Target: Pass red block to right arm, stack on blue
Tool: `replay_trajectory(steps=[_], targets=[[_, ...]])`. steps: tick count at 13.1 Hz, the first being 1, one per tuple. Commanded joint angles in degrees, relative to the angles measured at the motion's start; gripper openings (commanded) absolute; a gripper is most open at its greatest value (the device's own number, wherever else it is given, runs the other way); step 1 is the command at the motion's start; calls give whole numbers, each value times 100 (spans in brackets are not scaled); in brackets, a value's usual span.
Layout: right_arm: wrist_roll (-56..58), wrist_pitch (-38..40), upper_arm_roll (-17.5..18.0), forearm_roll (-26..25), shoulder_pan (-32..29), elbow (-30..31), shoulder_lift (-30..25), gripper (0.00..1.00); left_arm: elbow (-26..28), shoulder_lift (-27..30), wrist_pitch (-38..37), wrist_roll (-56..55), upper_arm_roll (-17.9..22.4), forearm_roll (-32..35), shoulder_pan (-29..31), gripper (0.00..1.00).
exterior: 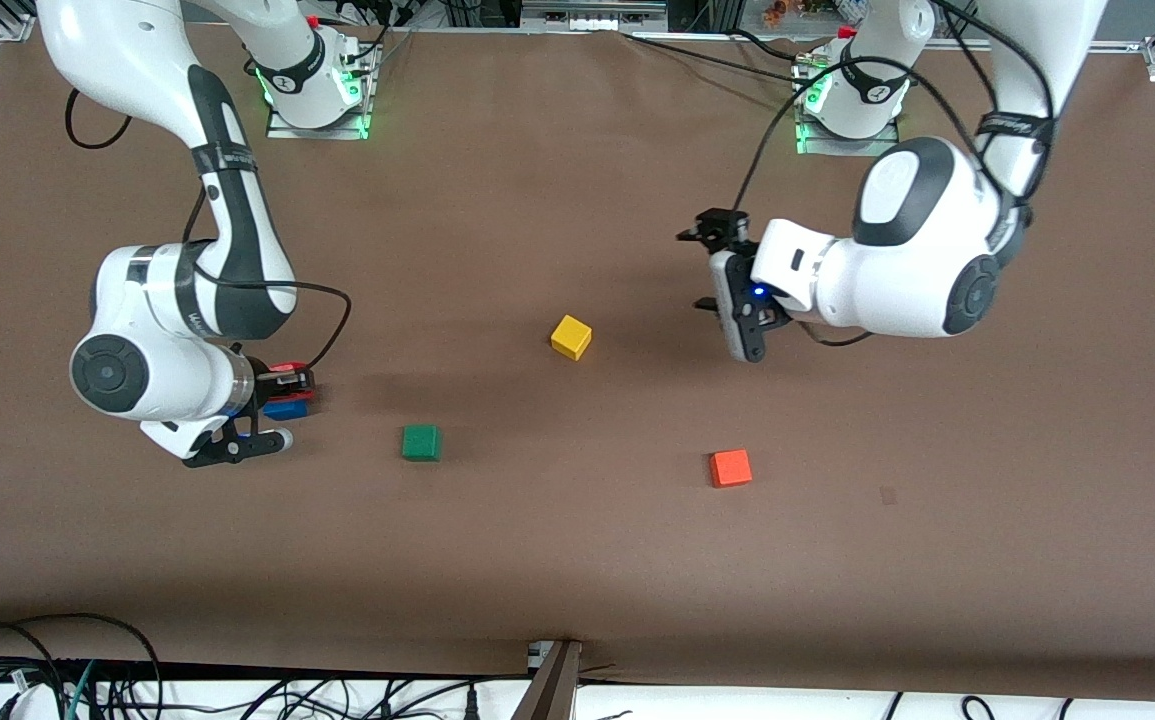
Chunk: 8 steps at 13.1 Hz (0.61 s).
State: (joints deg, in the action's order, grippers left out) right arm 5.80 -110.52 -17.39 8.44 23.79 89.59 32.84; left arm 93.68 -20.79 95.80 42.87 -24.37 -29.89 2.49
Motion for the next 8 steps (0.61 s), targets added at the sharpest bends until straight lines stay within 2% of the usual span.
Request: replay_trajectory(steps=[1, 3, 6, 8], targets=[[-115, -1177, -89, -150, 82, 1363, -645, 5, -471, 119, -893, -951, -7, 1103, 242, 100], [-115, -1857, -115, -159, 82, 1998, -910, 5, -814, 128, -1570, -1813, 19, 1651, 304, 100], [-115, -2043, -221, -159, 73, 2185, -1060, 6, -1675, 136, -2379, -3385, 11, 2592, 304, 100], [-97, -2315, -291, -159, 73, 2343, -1060, 6, -1905, 136, -2600, -3898, 133, 2900, 304, 100]])
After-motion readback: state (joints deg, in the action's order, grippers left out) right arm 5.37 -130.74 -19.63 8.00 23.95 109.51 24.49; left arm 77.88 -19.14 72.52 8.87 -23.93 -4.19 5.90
